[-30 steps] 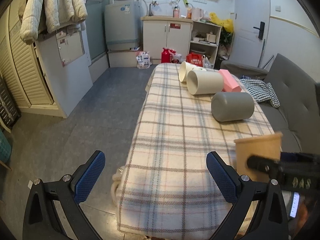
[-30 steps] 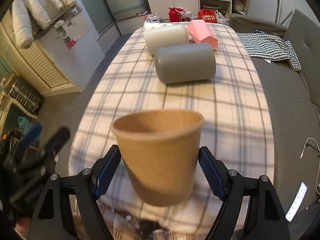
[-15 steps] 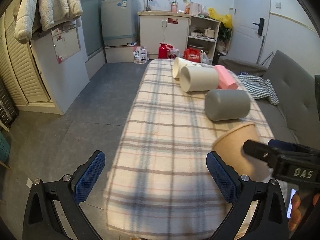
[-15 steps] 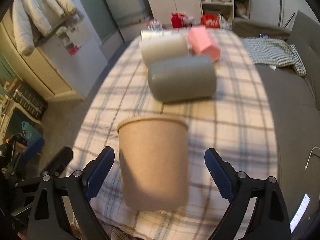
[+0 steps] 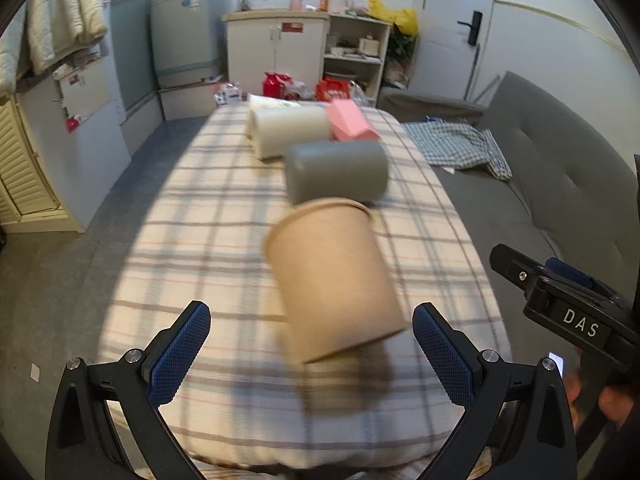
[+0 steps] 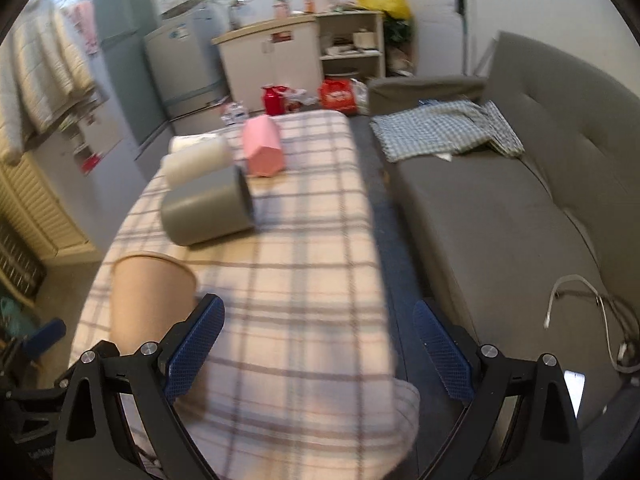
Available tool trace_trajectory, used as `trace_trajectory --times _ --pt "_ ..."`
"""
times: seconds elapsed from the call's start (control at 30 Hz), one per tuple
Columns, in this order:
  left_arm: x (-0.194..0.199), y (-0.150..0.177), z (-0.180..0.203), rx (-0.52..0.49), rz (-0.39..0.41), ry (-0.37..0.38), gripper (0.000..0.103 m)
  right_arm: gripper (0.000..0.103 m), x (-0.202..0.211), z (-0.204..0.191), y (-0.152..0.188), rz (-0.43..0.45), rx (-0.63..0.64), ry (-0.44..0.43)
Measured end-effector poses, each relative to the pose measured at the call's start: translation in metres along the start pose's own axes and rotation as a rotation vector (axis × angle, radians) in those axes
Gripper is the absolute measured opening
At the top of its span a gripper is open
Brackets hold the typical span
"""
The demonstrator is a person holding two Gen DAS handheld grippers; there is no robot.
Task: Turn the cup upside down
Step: 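Rotate the right gripper to turn the tan cup rim-down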
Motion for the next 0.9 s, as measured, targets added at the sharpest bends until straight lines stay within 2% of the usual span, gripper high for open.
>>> trace_trajectory --times 0.2,0.4,0.47,0.5,0.53,0.57,0.7,0.9 --pt "-0.017 0.002 0.021 -0.018 -0.032 0.017 0.103 0.096 -0.004 0.019 0.003 -0.007 -0.039 -0.003" --pt "-0.037 0.008 0.022 -0.031 -0.08 0.008 0.102 0.096 -0.015 0.018 0.008 -0.034 -0.037 -0.009" --pt "-0.042 0.01 0.022 -0.038 -0.088 0.009 0.097 0.096 -0.019 0.017 0.009 -0.044 -0.036 -0.013" --pt "-0.044 0.011 0.022 -0.044 -0.1 0.013 0.087 0.096 -0.021 0.016 0.009 -0.048 -0.036 -0.016" --pt "-0.046 0.011 0.023 -0.051 -0.109 0.016 0.084 0.096 -0.022 0.015 0.009 -0.05 -0.034 -0.017" --pt "-0.046 0.012 0.023 -0.061 -0.111 0.02 0.084 0.096 -0.023 0.014 0.008 -0.051 -0.034 -0.017" --pt "-0.039 0.009 0.022 -0.074 -0.102 0.041 0.083 0.096 -0.022 0.011 0.006 -0.045 -0.029 -0.016" --pt "-0.02 -0.005 0.02 -0.131 -0.048 0.023 0.083 0.096 -0.017 0.004 0.006 -0.039 -0.014 -0.02"
Point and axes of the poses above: each gripper's, at about its wrist camera, not at the fingertips, and x roughly against the way its jaws point, z to its right, y to its underside, the point moved 2 cm from there along -x, roughly the way its jaws point, and after that the axes turned 1 degree about -z, right-handed, at the moved point
